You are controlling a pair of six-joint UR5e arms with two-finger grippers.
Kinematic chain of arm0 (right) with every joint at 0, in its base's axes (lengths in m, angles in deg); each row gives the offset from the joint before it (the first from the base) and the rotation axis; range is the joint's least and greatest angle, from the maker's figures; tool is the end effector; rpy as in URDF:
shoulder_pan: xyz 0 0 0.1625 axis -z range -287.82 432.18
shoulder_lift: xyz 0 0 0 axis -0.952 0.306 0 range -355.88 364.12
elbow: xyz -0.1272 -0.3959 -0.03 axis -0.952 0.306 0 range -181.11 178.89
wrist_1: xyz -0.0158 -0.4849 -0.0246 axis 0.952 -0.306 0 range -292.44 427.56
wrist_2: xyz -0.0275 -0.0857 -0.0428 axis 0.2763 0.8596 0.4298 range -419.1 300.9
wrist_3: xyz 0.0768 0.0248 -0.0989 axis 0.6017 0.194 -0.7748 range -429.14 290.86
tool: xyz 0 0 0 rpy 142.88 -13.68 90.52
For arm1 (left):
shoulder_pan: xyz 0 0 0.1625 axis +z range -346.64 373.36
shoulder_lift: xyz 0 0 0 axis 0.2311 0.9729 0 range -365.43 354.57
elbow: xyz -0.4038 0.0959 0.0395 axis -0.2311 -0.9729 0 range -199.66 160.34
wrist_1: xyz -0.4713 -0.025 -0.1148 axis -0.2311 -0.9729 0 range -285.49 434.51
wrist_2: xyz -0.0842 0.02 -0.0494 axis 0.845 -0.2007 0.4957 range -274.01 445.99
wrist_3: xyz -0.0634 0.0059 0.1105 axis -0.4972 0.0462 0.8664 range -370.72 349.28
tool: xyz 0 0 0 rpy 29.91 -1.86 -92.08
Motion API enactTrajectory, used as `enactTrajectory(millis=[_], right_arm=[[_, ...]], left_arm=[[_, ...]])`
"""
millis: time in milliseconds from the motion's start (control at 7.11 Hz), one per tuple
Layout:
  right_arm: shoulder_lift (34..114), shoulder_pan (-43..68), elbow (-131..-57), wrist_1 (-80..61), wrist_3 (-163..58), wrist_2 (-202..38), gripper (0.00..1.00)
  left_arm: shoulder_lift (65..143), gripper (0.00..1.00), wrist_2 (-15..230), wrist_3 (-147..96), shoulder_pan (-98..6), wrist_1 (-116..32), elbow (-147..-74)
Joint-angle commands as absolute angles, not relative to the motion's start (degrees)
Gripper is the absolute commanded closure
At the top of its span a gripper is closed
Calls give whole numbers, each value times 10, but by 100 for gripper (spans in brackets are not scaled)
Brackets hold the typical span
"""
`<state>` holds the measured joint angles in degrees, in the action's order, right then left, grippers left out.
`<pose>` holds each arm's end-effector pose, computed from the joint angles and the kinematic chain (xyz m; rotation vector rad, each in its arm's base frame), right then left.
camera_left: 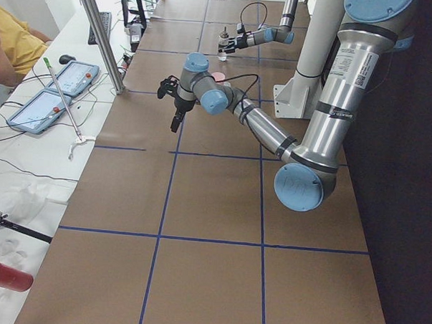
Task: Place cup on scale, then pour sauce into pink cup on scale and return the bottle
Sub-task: 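Lower the glass bottle onto the table with the right gripper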
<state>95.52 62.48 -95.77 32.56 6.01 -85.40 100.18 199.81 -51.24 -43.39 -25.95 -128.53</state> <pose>-0.5070 -0.3382 0.4977 1.1752 -0.6680 0.4874 0.2881 -0.5886 0.3118 0.3812 0.7782 0.0440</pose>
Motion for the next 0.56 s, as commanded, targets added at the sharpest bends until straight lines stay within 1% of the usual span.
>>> enactTrajectory(millis=[0,141,422], right_arm=[[954,625,-959,325,60,-855,100],[954,625,-959,326,62,-856,1],[954,626,-959,326,62,-856,0]], left_arm=[[1002,0,1998,-512,-434,-259,-1286],[1002,0,1997,-513,-434,-259,-1286],[1001,0,1997,-513,-434,-259,-1288]])
